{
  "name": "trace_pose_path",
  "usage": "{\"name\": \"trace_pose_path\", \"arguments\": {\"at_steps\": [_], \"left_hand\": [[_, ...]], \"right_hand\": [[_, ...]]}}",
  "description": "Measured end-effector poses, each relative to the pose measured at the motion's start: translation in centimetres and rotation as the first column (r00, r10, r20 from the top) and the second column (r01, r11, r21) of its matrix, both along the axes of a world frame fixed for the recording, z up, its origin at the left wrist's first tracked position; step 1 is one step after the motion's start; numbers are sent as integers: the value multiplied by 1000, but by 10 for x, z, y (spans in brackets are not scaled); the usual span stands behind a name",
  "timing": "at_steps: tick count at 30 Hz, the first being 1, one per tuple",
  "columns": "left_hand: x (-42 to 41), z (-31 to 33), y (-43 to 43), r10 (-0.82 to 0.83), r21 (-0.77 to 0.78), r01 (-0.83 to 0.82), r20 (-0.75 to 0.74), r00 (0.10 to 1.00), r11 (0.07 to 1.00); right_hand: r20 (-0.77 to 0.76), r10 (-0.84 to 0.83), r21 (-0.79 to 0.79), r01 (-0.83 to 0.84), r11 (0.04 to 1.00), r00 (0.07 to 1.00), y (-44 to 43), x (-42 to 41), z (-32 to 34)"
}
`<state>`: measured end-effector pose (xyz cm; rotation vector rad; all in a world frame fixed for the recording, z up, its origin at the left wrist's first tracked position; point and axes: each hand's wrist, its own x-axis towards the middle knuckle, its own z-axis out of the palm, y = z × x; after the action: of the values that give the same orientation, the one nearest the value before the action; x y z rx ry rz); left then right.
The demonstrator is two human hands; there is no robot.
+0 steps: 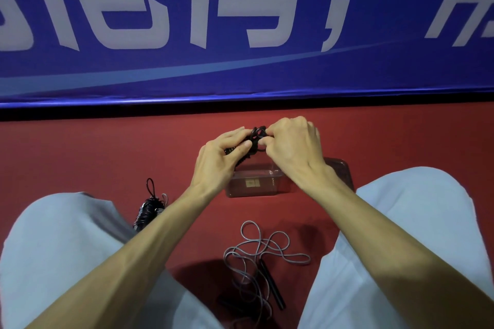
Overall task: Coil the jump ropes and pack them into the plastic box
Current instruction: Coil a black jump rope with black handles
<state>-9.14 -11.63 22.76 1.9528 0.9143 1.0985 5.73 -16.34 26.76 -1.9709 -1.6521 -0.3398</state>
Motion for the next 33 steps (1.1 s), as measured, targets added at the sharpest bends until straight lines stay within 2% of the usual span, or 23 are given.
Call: {"name": "trace_pose_path", "arguments": {"at_steps": [4,7,10,13,16,19,22,24,29,33], "left_hand": [[-1,0,-1,-15,72,17,-39,999,997],[-3,3,0,-63,-19,64,33,997,998],[-4,5,-2,-79,-87,85,72,994,993],[-4,7,-4,-70,-85,74,59,996,994],[-4,8,-6,-57,-61,59,40,998,996],[-5,7,-6,-39,2,39,-70,997,999],[-6,3,-6,-79,63,94,-196,977,994],[-6,3,-5,-96,88,118,-225,970,989],[-6,4,1,-104,68,118,-186,977,991],[-8,5,4,-149,-71,144,-69,986,987]], "right_hand": [[156,61,124,-81,989,986,-1,3,-6],[207,81,274,-137,952,975,-1,5,-8],[237,108,342,-187,921,965,0,6,-9],[255,146,330,-228,916,956,-2,4,-10],[210,167,299,-226,927,963,0,5,-9],[241,204,275,-268,923,949,2,6,-12],[257,261,249,-324,913,931,4,7,-17],[186,259,246,-300,922,948,5,6,-19],[-183,222,232,-177,956,958,6,1,-17],[-255,312,280,-239,930,915,9,3,-16]]}}
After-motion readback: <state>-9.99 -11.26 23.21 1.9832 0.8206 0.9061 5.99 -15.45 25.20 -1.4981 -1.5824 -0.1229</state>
